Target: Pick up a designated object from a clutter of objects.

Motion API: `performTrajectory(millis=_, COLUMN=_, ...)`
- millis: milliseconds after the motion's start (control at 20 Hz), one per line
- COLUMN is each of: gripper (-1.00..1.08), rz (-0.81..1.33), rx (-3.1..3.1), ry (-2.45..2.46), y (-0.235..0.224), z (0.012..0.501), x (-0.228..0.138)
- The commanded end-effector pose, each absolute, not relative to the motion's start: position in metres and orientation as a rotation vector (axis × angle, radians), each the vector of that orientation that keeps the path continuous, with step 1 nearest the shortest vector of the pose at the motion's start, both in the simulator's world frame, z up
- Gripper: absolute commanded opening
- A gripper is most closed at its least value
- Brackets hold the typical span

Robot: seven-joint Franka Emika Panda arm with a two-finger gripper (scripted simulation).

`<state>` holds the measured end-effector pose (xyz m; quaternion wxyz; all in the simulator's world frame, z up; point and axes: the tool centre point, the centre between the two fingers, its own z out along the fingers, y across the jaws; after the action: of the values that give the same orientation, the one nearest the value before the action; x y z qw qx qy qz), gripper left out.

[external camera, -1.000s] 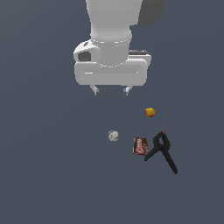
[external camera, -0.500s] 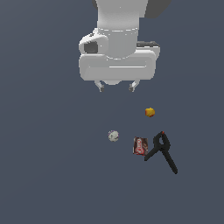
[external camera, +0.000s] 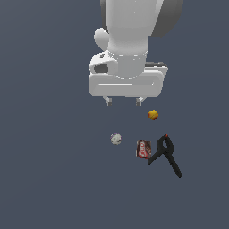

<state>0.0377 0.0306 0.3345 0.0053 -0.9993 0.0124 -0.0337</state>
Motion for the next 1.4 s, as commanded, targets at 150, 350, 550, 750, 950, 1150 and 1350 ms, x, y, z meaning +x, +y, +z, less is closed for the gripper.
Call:
performTrajectory(millis=150, gripper=1.00, rz=-0.085, rx=-3.131, ry=0.083, y=0.051, z=0.290, x=0.054)
performTrajectory(millis=350, gripper=1.00, rz=-0.067, rx=-3.133, ry=0.125, y=0.072, z=0.245, x=0.066)
performTrajectory(millis=550, gripper=1.00, rz=-0.049, rx=-3.133, ry=0.167, y=0.095, z=0.196, x=0.073)
performTrajectory(millis=750, gripper=1.00, rz=-0.031, rx=-3.133, ry=0.206, y=0.116, z=0.150, x=0.075)
performTrajectory(millis=950, gripper=1.00, rz=-0.018, rx=-3.132, ry=0.236, y=0.132, z=0.114, x=0.074)
performTrajectory(millis=1150, gripper=1.00, rz=-0.008, rx=-3.131, ry=0.257, y=0.144, z=0.087, x=0.071)
performTrajectory(millis=1350, gripper=1.00, rz=-0.002, rx=-3.130, ry=0.270, y=0.150, z=0.071, x=0.069)
